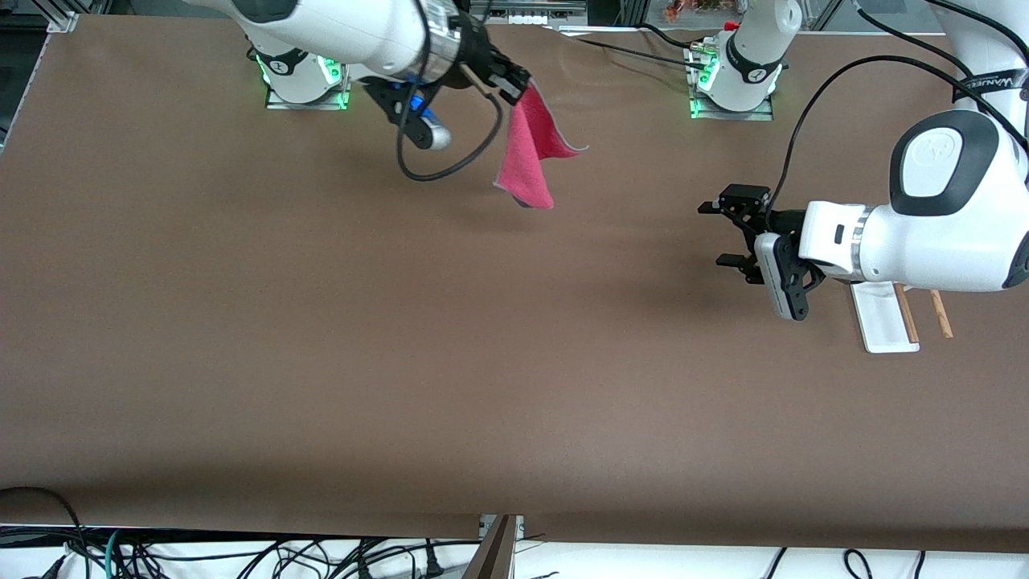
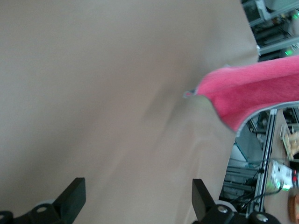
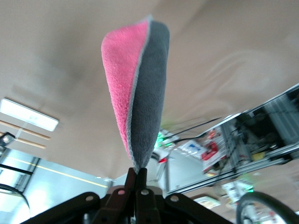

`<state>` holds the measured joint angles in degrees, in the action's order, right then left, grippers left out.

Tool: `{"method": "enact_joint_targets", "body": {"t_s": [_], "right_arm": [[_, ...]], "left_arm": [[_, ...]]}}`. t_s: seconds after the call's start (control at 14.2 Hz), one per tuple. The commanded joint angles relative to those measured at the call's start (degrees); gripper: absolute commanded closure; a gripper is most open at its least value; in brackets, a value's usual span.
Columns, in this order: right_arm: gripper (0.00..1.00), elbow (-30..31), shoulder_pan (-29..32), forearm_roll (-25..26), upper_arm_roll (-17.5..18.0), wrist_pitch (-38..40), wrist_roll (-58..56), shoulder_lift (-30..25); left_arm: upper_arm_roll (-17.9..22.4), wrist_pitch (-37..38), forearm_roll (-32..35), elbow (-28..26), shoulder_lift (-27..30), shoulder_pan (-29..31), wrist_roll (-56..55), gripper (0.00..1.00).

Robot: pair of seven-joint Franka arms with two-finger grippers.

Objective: Pass towel and hang on rack
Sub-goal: 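Lift the towel with the right gripper while the left gripper approaches, then grasp the hanging towel with the left gripper beside the right gripper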

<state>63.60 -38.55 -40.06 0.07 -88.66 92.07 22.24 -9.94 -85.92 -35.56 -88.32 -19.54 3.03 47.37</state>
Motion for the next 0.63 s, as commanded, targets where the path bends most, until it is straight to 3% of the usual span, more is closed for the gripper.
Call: {"method": "enact_joint_targets", "body": {"t_s": [0.0,0.14,0.35,0.56], "right_arm": [[1.0,-4.3,-2.5,-0.9,1.9,-5.7,8.5,3.4],[1.0,-6.8,-4.4,-0.5,2.7,-9.6,13.6,5.6],[1.0,-7.5,-6.3,-0.4,2.8,-13.4,17.8,5.9],[1.0,-7.7,-7.0,-0.3,2.8,-13.7,19.5,5.8]], "left_arm": [[-0.2,-0.2,-4.9,-7.8,6.0,0.5,6.1,0.0],[-0.4,-3.0,-5.3,-14.6,11.5,0.1,6.2,0.0],[-4.1,-7.7,-5.1,-22.2,16.4,0.0,6.2,0.0],[-8.4,-10.9,-4.4,-22.6,15.9,-0.2,7.6,0.0]]}}
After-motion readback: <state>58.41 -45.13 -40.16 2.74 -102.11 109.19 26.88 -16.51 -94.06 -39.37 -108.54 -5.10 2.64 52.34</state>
